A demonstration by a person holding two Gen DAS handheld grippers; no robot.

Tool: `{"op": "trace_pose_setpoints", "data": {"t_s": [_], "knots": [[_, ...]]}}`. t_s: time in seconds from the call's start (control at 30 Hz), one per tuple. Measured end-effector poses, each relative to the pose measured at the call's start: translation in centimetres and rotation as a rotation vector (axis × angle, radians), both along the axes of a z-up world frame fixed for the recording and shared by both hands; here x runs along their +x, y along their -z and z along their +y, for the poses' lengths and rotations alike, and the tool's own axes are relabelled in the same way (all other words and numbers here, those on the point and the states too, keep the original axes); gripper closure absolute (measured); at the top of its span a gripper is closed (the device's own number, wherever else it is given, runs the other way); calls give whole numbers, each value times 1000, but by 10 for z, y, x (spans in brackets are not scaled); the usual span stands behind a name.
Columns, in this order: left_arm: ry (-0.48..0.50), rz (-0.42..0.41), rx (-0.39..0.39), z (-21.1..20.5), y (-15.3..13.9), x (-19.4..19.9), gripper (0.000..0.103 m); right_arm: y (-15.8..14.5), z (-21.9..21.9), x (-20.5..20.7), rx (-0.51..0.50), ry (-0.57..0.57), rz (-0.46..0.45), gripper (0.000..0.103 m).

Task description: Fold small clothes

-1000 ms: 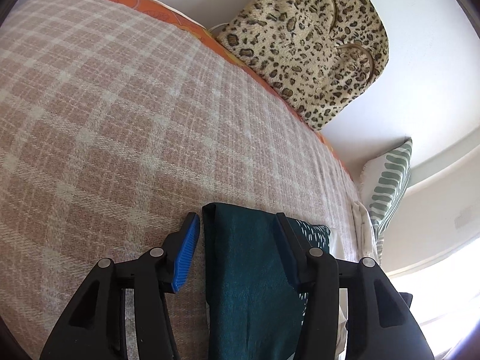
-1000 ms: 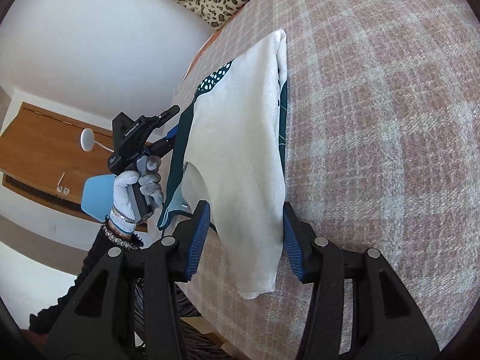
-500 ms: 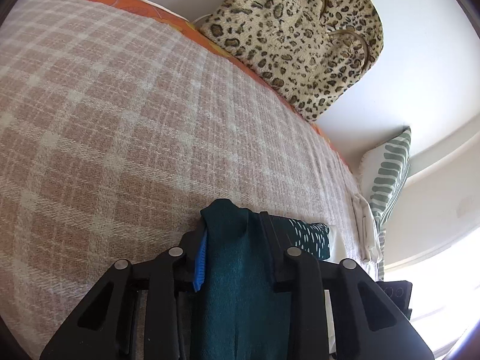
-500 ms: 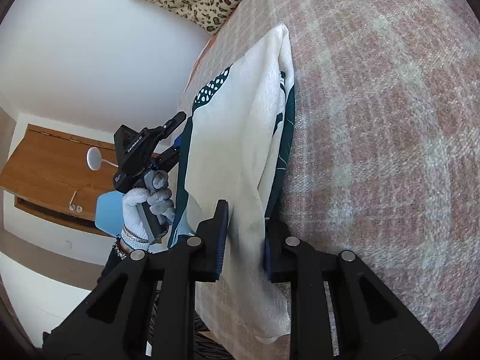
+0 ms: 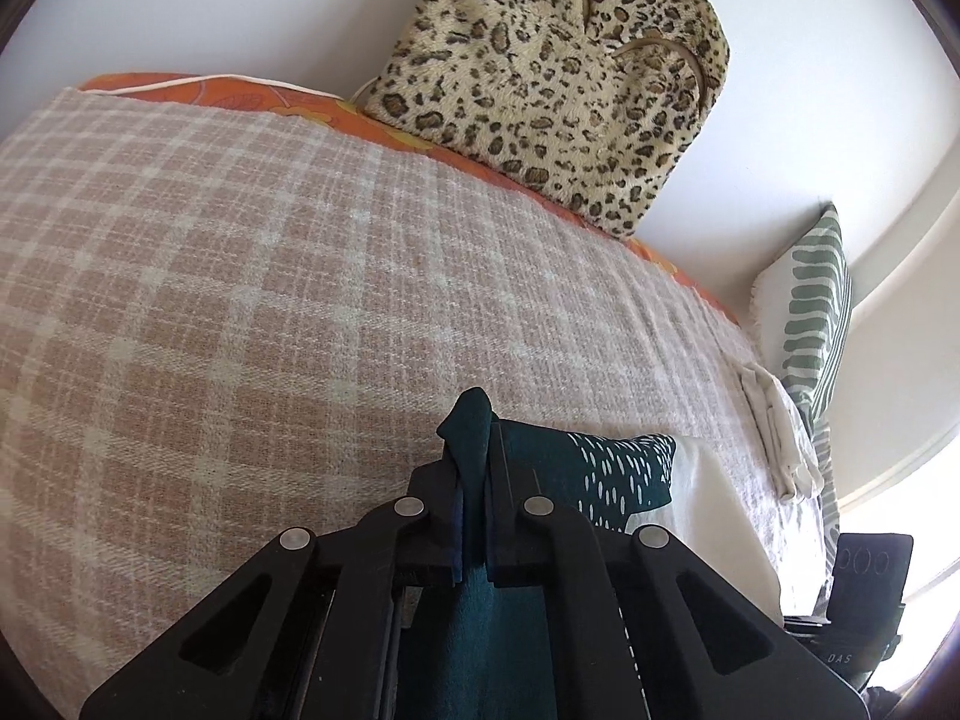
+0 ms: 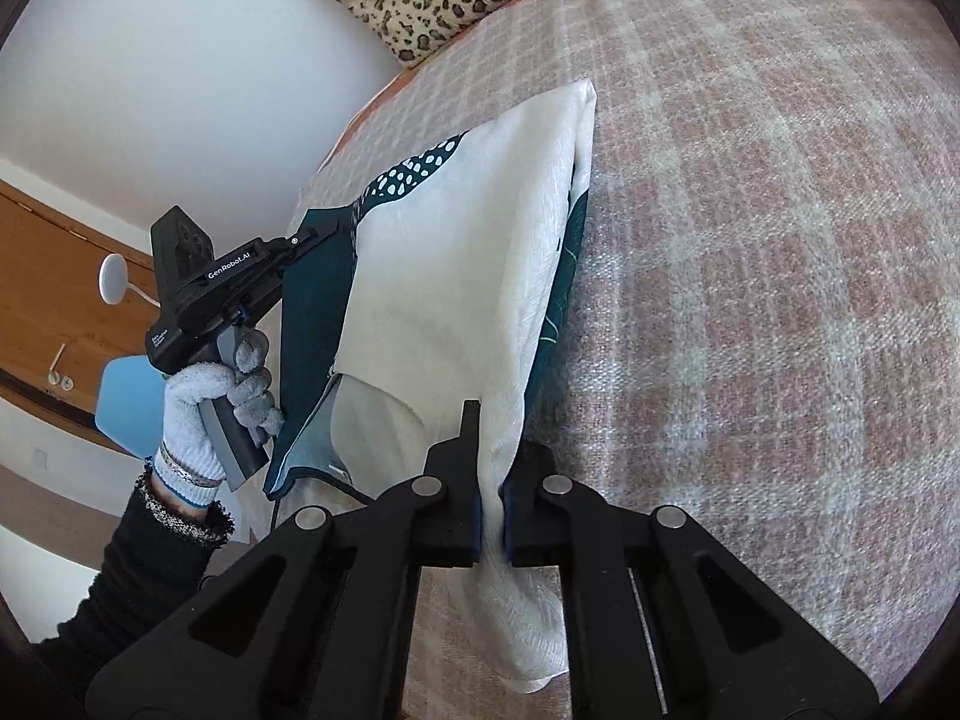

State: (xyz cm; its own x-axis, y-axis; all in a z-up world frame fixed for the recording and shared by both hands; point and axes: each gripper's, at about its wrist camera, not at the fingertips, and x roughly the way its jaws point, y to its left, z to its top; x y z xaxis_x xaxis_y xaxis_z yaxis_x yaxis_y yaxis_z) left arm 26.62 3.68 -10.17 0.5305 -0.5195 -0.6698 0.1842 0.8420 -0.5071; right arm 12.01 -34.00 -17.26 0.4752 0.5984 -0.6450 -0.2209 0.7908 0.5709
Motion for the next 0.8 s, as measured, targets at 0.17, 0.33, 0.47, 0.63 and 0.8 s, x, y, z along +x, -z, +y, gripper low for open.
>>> {"op": "trace_pose_setpoints", "data": {"t_s": [0.17,0.33,0.47,0.63,0.8], "knots": [[25,-90,47,-13,-26,-10,101,-20,12,-5,-110,15,-64,98],[46,-152,40,-24,-47,-19,101,-33,14,-11,-186,24,-111,98],[67,-171,19,-38,-57,-23,101,-44,7,-20,-222,45,-152,98],[85,-203,-14,-60,-72,-26,101,-62,-3,-31,-284,68,-202,98],[121,-228,-34,-94,-89,-23,101,-80,-28,-43,-303,96,-241,98]]}}
